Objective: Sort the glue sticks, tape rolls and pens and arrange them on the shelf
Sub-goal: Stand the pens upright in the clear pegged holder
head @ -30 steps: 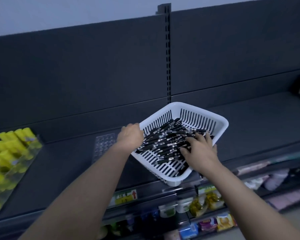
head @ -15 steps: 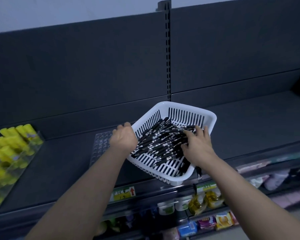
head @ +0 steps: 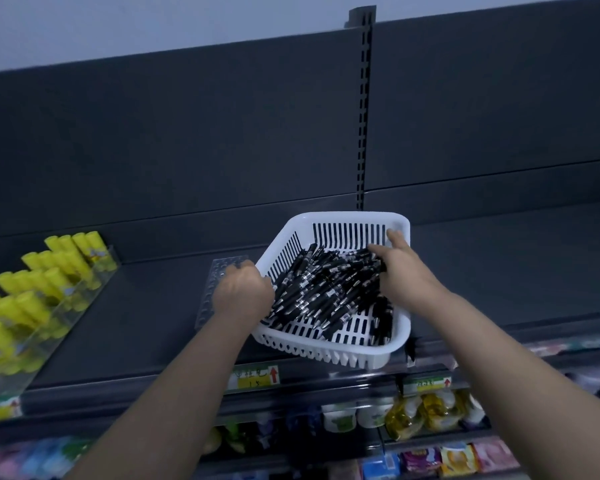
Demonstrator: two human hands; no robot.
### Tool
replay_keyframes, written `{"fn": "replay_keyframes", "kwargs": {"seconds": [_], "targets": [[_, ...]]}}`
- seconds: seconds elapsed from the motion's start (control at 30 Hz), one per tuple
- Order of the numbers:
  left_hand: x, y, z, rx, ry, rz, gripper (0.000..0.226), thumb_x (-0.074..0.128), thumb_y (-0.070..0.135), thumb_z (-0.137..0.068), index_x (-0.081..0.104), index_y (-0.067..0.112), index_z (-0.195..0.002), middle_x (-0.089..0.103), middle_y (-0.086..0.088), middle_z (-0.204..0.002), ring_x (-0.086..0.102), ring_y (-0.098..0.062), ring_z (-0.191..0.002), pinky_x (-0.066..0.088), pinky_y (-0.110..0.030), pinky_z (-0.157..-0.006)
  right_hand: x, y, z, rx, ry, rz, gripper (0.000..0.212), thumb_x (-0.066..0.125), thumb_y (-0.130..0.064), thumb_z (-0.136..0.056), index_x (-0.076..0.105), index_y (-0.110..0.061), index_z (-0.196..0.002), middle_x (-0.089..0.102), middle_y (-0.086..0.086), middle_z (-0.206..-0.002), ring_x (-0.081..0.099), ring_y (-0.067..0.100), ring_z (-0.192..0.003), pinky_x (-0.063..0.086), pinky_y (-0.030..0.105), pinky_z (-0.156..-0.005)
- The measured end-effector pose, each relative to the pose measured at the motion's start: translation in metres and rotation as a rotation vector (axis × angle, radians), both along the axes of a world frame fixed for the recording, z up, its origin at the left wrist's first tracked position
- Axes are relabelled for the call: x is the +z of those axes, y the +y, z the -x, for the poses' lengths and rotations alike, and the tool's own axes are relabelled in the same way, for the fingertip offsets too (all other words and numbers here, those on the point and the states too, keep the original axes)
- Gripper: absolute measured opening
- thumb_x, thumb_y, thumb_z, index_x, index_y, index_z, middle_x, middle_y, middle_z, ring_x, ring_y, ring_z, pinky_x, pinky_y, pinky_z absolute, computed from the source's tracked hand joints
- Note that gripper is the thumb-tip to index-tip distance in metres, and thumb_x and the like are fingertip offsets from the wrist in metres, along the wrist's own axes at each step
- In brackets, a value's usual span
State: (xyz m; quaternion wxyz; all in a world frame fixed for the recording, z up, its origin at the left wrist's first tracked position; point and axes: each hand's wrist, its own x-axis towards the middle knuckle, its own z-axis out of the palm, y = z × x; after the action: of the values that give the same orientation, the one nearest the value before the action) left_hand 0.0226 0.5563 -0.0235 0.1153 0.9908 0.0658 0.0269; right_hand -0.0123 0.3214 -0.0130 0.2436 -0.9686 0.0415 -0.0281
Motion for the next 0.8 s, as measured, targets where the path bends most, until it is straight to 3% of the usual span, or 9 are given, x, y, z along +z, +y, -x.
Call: {"fn": "replay_keyframes", "kwargs": {"seconds": [0.13, 0.23, 0.33, 0.43, 0.6, 0.8], "targets": [[0.002, -0.007, 0.008, 0.019, 0.033, -0.017, 0.045, 0.047, 0.039, -0.096, 0.045, 0.007, -0.126, 0.05, -0.013, -0.118, 0.056, -0.029, -0.102, 0.042, -0.036, -0.074, -0.006, -0.01, -0.012, 0.065, 0.045, 0.033, 0.063, 0.044, 0.008, -0.089, 0.036, -0.016, -0.146, 0.0, 0.01, -0.16, 0.007, 0.023, -0.148, 0.022, 0.033, -0.114], [0.002, -0.013, 0.01, 0.028, 0.096, -0.065, 0.04, 0.048, 0.041, -0.095, 0.044, 0.01, -0.119, 0.056, -0.008, -0.103, 0.058, -0.027, -0.091, 0.044, -0.035, -0.067, -0.007, -0.023, -0.02, 0.082, 0.062, 0.041, 0.056, 0.05, -0.002, -0.091, 0.04, -0.017, -0.145, 0.006, 0.009, -0.16, 0.018, 0.025, -0.146, 0.023, 0.031, -0.114], [0.004, -0.014, 0.009, 0.031, 0.079, -0.047, 0.034, 0.046, 0.039, -0.096, 0.044, 0.01, -0.115, 0.053, -0.004, -0.09, 0.054, -0.025, -0.082, 0.041, -0.034, -0.063, -0.002, -0.028, -0.018, 0.072, 0.067, 0.033, 0.057, 0.055, -0.012, -0.093, 0.037, -0.02, -0.146, 0.006, 0.008, -0.16, 0.01, 0.026, -0.147, 0.019, 0.037, -0.117], [0.001, -0.02, 0.006, -0.038, 0.042, 0.061, 0.035, 0.046, 0.034, -0.097, 0.043, 0.008, -0.121, 0.057, -0.008, -0.102, 0.053, -0.025, -0.085, 0.04, -0.035, -0.066, -0.004, -0.024, -0.001, 0.004, 0.107, 0.099, 0.057, 0.052, -0.022, -0.095, 0.031, -0.023, -0.148, 0.001, 0.009, -0.16, -0.005, 0.033, -0.147, 0.013, 0.047, -0.117], [-0.003, -0.053, 0.011, -0.08, 0.096, 0.146, 0.051, 0.046, 0.034, -0.098, 0.035, 0.005, -0.138, 0.044, -0.016, -0.132, 0.053, -0.033, -0.113, 0.043, -0.038, -0.08, -0.013, -0.027, 0.014, -0.031, 0.206, 0.22, 0.05, 0.048, -0.035, -0.097, 0.037, -0.017, -0.143, 0.003, 0.012, -0.159, -0.007, 0.036, -0.146, 0.019, 0.051, -0.114], [-0.002, -0.073, 0.015, -0.084, 0.118, 0.136, 0.054, 0.048, 0.032, -0.098, 0.029, 0.003, -0.14, 0.036, -0.017, -0.136, 0.052, -0.032, -0.113, 0.04, -0.034, -0.078, -0.014, -0.043, 0.014, -0.027, 0.187, 0.257, 0.051, 0.046, -0.038, -0.097, 0.037, -0.017, -0.143, 0.008, 0.012, -0.159, -0.006, 0.034, -0.146, 0.02, 0.049, -0.114]]}}
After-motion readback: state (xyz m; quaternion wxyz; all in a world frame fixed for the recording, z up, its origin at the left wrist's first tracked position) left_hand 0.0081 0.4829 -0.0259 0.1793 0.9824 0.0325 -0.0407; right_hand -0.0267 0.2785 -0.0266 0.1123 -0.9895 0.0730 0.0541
